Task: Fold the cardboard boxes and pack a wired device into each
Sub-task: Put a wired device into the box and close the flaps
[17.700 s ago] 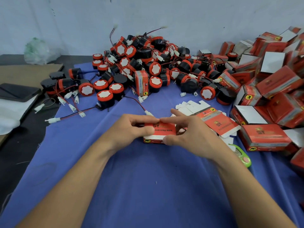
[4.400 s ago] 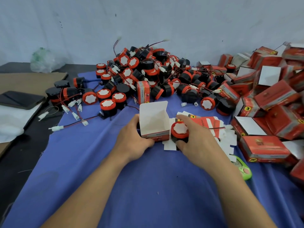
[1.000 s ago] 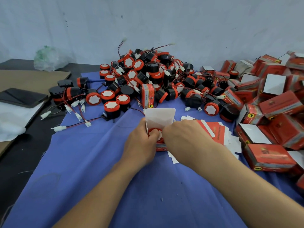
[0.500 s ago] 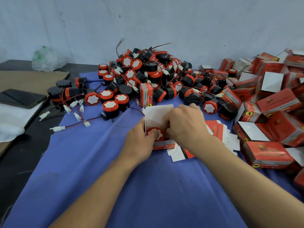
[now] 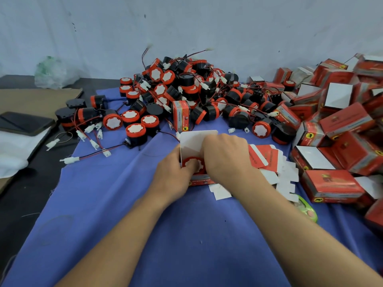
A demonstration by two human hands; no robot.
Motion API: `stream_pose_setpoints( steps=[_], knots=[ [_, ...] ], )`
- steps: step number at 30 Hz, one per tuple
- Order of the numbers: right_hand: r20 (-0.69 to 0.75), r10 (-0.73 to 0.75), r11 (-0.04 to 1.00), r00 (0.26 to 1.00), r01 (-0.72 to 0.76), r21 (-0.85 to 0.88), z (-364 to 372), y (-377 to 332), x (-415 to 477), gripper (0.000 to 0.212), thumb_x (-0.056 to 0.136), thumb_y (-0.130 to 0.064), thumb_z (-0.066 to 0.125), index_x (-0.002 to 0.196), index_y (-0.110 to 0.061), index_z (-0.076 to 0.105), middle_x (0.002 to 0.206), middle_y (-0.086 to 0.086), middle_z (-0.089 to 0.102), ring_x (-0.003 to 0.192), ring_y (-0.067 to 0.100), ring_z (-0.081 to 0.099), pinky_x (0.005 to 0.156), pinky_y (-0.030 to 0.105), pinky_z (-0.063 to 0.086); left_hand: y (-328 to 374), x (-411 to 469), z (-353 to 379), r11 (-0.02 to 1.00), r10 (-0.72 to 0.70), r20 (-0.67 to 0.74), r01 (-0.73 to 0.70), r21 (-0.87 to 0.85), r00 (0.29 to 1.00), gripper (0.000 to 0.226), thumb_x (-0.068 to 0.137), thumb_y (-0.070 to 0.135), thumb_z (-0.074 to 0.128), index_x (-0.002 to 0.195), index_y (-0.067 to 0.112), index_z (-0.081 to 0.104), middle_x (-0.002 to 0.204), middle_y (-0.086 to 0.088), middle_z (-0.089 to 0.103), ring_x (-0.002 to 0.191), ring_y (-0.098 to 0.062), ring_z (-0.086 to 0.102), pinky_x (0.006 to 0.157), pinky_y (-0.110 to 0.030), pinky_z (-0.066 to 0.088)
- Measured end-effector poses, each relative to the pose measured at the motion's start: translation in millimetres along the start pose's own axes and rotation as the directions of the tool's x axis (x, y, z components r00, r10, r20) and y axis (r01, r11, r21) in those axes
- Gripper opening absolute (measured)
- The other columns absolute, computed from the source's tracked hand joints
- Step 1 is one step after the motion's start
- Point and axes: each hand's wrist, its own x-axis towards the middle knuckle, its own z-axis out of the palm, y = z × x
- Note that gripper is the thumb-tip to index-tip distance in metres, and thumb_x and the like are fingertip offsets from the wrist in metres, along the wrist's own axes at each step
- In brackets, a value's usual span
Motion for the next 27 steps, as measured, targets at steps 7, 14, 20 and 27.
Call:
stream_pose_setpoints(
  steps=[7,14,20,27],
  knots=[
    [-0.440,0.212,0.954,0.873,-0.088,0.286,39,1,-31,0.083,0.066,0.000,0.072,0.142,-0.028,0.053,0.121,0.002,0.068,0.095,0.030,0.057,0.059,0.030,0.031,2,1,-1,0.999,-0.002,0.032,0.004,-0.052,0.999,0.023,0.096,0.024,0.067,0.111,0.042,0.063,0.106,0.018,0.073,0.098,0.000,0.066,0.087,-0.028,0.054],
    [0.092,0.150,0.279,0.984,-0.131,0.951,49,29,-35,0.032,0.089,-0.036,0.068,0.121,-0.033,0.071,0.101,-0.011,0.078,0.087,0.009,0.072,0.080,0.040,0.059,7,-3,1,0.998,0.005,0.003,-0.004,-0.069,1.000,0.021,0.090,0.034,0.067,0.105,0.046,0.061,0.108,0.018,0.073,0.104,-0.007,0.067,0.093,-0.039,0.056],
    [0.229,0.081,0.134,0.970,-0.238,0.962,46,43,-36,0.034,0.104,-0.041,0.049,0.097,-0.026,0.079,0.077,-0.005,0.070,0.063,0.008,0.055,0.063,0.022,0.048,5,-4,3,1.000,0.018,-0.018,-0.018,-0.017,1.000,0.025,0.097,0.026,0.065,0.116,0.041,0.061,0.106,0.019,0.070,0.103,-0.006,0.065,0.083,-0.029,0.053],
    [0.188,0.196,0.324,0.962,-0.244,0.914,49,29,-34,0.026,0.086,-0.027,0.080,0.112,-0.030,0.076,0.103,-0.018,0.077,0.098,0.001,0.070,0.090,0.033,0.058,10,-8,1,0.999,0.019,0.045,-0.018,-0.028,0.999,0.031,0.095,0.036,0.061,0.125,0.044,0.058,0.119,0.021,0.068,0.114,-0.008,0.064,0.095,-0.034,0.054]
  ],
)
